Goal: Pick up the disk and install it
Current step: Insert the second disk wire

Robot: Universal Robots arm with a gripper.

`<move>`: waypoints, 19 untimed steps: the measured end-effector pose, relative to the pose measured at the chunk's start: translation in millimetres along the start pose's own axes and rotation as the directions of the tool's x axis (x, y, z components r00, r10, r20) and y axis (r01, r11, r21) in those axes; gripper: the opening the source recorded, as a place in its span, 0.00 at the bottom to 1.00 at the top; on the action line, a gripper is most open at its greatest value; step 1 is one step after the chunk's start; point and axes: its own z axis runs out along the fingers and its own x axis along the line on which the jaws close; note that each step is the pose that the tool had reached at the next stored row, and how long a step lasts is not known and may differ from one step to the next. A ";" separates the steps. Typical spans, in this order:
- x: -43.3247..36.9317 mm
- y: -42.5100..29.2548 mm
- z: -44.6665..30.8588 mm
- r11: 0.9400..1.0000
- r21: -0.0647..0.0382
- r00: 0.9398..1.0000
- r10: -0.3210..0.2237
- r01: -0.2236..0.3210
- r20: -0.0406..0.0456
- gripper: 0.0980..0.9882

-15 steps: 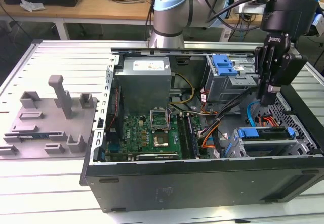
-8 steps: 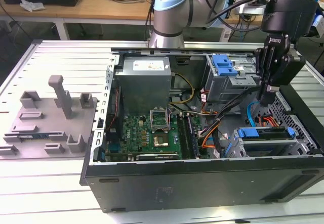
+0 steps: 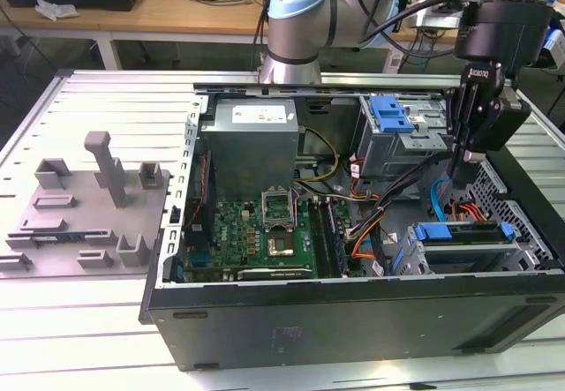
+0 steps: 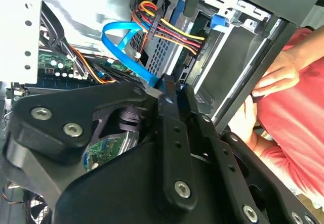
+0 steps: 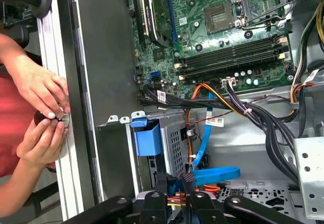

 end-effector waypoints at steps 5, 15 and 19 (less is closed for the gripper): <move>-0.2 0.0 0.3 1.000 -0.002 1.000 0.005 -0.005 -0.002 0.07; 11.0 5.4 5.8 0.996 0.072 0.999 0.042 -0.043 0.020 0.07; 17.2 6.2 8.9 0.997 0.064 0.997 0.040 -0.044 0.073 0.07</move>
